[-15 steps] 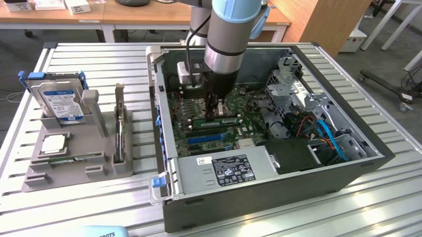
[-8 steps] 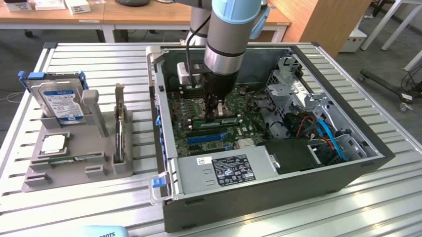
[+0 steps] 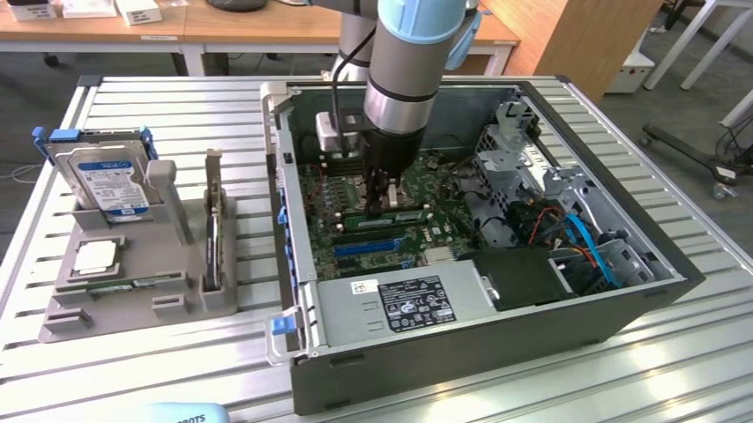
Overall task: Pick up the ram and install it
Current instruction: 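Press down the ram until it locks into place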
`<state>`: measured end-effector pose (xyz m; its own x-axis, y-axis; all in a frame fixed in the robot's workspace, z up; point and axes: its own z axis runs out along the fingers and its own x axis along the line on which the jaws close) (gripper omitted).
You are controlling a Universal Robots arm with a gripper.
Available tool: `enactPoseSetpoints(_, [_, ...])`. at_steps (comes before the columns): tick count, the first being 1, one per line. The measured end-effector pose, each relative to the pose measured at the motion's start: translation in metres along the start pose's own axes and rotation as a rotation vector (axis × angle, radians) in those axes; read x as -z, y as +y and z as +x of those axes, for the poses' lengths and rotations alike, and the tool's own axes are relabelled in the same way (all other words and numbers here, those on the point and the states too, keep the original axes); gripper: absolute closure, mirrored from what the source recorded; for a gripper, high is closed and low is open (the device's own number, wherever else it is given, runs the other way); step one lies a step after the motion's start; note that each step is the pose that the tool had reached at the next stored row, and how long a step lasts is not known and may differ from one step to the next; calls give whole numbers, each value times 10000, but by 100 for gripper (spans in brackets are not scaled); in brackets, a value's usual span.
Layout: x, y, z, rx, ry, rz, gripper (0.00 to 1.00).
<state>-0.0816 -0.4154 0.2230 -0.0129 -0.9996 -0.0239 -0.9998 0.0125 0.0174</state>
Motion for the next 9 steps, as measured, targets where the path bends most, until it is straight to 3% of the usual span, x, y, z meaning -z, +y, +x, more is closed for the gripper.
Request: enactPoseSetpoints(9, [-5,-1,0,0,-5,3,90])
